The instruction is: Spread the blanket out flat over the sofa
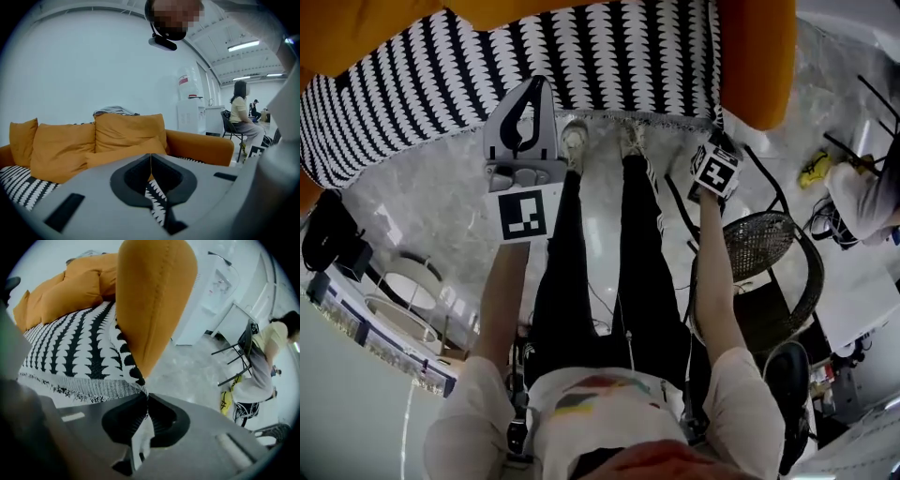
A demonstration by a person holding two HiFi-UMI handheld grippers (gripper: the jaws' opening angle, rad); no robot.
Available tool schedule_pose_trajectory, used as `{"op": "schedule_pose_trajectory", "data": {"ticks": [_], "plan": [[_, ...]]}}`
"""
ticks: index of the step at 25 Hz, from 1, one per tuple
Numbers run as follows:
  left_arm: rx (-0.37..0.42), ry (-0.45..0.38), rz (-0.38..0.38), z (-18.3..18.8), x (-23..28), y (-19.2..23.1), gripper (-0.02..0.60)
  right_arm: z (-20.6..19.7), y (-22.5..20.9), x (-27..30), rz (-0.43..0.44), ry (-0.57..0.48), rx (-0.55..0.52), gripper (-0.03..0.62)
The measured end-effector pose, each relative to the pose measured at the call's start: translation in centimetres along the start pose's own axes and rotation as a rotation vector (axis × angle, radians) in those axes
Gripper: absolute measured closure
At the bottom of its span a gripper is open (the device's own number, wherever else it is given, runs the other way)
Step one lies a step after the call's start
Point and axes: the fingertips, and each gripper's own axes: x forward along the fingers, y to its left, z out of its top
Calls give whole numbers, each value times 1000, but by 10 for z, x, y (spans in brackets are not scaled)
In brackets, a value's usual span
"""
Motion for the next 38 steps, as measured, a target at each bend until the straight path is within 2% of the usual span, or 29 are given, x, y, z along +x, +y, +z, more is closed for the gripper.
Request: {"op": "schedule_pose_trajectory", "data": {"ticks": [2, 4, 7, 9, 13, 16, 23, 28, 30, 34, 38], "plan": [[8, -6, -15, 1, 7, -12, 566, -8, 4, 11, 1, 13, -28, 580], [4, -21, -29, 9, -3, -4, 566, -11, 23, -3, 3, 17, -77, 580], [3, -51, -37, 28, -29, 19, 566, -9, 57, -30, 9, -7, -241, 580], [6, -66, -34, 38, -35, 21, 566, -4, 64, -34, 10, -19, -324, 580], [-21, -54, -28, 35, -21, 2, 566, -5, 48, -18, 21, 16, -312, 580], [-26, -33, -32, 21, -9, -9, 565, -15, 45, 6, 28, 61, -356, 580], [-42, -11, -28, 12, -20, 29, 565, -8, 70, 5, -5, 126, -374, 580], [-36, -20, -3, -11, -24, 25, 566, -24, 66, 38, 7, 145, -363, 570], [-27, -19, 0, -19, -25, 24, 566, -33, 61, 44, -16, 170, -345, 531], [-46, -16, -4, -2, -29, 31, 566, -41, 37, 21, -126, 199, -380, 536], [-61, -21, 4, 10, -32, 37, 566, -46, 41, 5, -112, 196, -438, 536]]}}
